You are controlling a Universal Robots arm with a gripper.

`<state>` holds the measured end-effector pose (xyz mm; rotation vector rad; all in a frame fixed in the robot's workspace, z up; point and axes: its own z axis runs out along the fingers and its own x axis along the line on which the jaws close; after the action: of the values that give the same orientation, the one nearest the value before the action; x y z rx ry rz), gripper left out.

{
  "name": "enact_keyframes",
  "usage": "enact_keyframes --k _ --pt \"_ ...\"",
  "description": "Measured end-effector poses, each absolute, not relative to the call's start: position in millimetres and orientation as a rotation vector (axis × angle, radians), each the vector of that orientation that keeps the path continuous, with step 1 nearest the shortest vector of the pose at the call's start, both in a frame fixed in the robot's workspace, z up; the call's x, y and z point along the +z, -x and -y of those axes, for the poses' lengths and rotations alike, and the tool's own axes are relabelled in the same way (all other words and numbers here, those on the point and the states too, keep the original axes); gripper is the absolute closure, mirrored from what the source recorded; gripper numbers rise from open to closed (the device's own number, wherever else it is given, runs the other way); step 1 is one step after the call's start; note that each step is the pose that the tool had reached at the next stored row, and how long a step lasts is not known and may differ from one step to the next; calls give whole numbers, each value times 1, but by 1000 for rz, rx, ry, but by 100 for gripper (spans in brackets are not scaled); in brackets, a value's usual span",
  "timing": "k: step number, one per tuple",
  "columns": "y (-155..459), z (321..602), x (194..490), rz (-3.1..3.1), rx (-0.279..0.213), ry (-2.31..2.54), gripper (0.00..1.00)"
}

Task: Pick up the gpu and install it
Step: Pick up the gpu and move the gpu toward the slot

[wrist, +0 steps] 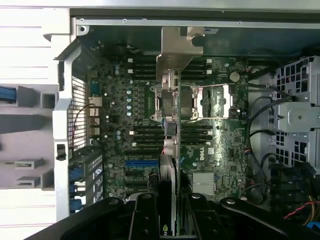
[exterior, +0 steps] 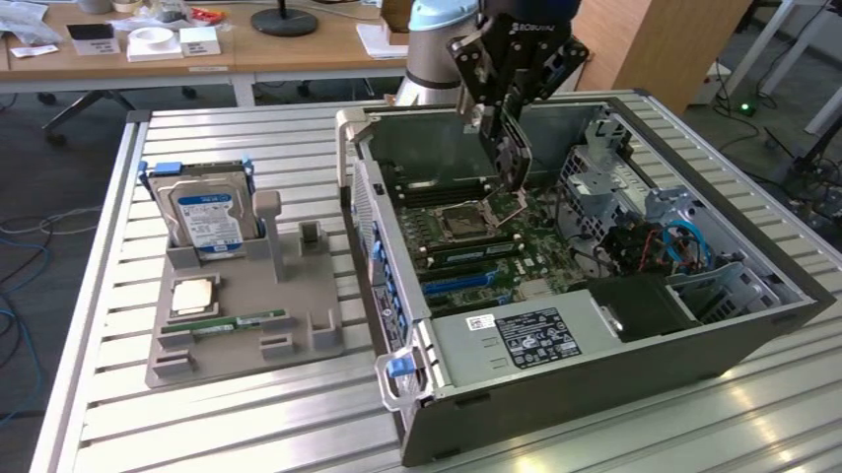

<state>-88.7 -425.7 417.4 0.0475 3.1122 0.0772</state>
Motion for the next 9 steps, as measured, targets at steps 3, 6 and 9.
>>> enact_keyframes --k 3,6,9 --pt "80 426 417 -3112 77 -48 74" --pt "71 426 417 -3112 77 -47 74" --pt "65 426 418 -3112 77 -48 74"
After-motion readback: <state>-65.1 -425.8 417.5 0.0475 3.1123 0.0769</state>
